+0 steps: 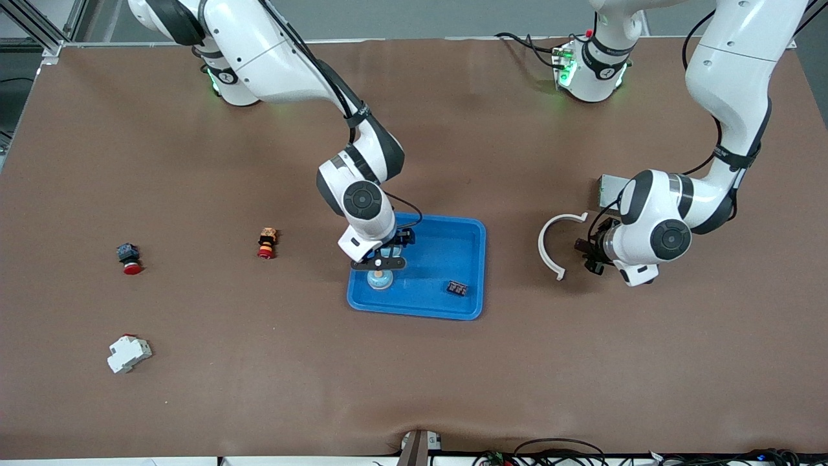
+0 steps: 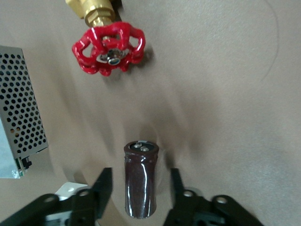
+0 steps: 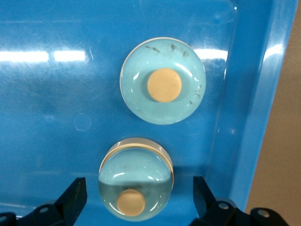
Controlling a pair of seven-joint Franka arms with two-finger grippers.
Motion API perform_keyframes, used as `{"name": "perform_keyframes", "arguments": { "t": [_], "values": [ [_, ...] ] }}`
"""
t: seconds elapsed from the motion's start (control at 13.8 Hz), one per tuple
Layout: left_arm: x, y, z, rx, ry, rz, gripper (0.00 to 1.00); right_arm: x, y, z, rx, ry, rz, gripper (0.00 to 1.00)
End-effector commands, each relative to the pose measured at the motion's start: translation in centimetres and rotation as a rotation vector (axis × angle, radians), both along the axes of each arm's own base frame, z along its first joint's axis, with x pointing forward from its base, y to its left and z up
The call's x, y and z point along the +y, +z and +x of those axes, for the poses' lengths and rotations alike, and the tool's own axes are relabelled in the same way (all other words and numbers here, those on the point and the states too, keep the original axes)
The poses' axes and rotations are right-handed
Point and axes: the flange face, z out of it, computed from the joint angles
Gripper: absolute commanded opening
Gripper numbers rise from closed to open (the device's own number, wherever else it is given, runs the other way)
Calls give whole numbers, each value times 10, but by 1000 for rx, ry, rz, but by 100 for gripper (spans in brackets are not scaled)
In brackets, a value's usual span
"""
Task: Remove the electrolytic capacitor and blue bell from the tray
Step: 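Carry the capacitor beside the white pipe and release it with the left gripper, then grasp a light-blue bell with the right gripper while the left gripper returns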
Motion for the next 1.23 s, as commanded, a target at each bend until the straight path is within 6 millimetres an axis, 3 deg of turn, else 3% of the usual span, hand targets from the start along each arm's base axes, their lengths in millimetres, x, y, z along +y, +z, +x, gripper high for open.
{"name": "perform_keyframes", "arguments": {
  "t": [0.0, 0.22, 0.36, 0.51, 0.72, 0.87, 1.01, 1.16],
  "values": [
    [-2, 17, 5, -27, -17, 11, 100, 3, -1, 0, 1, 1, 15, 100],
    [-9, 27, 10, -42, -13, 11, 100, 3, -4, 0, -1, 0, 15, 100],
    [-18, 46, 23, -71, 24, 4, 100, 4, -7, 1, -10, -1, 21, 100],
    [-49, 70, 32, -89, 53, -9, 100, 4, -7, 1, -11, -1, 23, 95],
    [-101, 93, 37, -133, 104, -24, 100, 4, -7, 1, -11, 0, 22, 47],
    [-139, 94, 44, -142, 136, -54, 100, 5, -5, 2, -14, 0, 24, 23],
    [-172, 81, 56, -139, 199, -71, 100, 5, -2, 3, -16, 1, 26, 9],
    [-216, 74, 51, -154, 187, -81, 100, 6, 11, 8, -24, 2, 36, 9]
  ]
}}
